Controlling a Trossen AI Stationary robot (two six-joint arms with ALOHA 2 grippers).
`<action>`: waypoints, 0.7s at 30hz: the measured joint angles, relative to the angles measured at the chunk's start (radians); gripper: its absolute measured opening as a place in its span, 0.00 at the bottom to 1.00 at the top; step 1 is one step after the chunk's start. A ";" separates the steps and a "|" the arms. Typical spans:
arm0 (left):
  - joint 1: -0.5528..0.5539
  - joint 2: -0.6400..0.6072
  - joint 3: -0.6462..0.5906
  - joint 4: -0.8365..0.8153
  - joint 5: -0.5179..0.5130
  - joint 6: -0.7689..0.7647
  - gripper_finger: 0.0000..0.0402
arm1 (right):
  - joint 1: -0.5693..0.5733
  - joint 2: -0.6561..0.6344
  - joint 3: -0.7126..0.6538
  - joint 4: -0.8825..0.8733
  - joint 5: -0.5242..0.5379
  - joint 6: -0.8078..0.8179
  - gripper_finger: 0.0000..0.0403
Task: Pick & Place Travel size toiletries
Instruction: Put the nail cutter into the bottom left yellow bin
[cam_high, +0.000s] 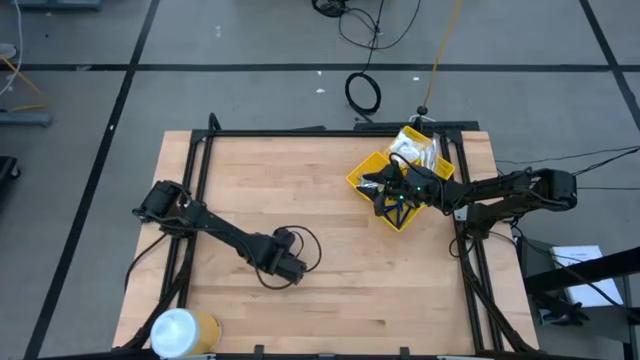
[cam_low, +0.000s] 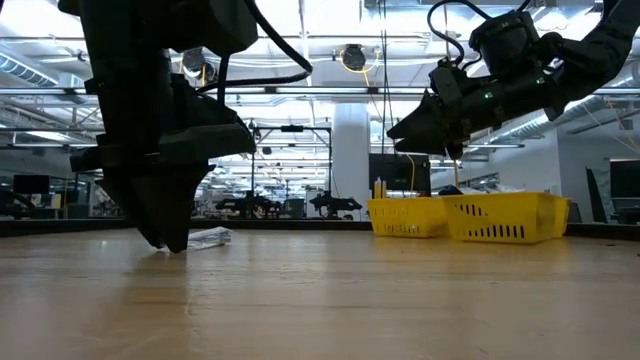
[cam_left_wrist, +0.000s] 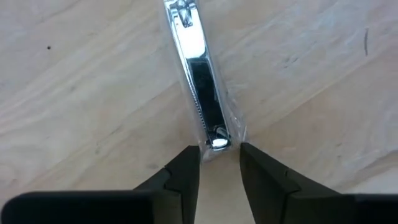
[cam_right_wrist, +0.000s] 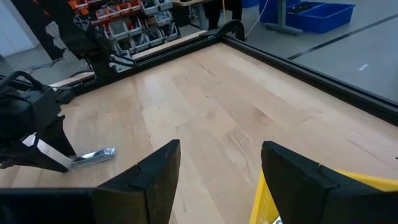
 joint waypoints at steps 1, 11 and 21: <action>0.000 0.000 0.000 -0.001 -0.001 0.006 0.29 | 0.000 0.000 0.000 0.000 0.000 0.000 0.53; 0.002 0.001 -0.001 0.004 -0.065 -0.020 0.59 | 0.000 0.000 0.000 0.000 0.001 -0.004 0.53; 0.048 0.023 -0.006 0.071 -0.066 0.029 0.69 | 0.000 0.000 0.000 0.000 0.002 -0.003 0.53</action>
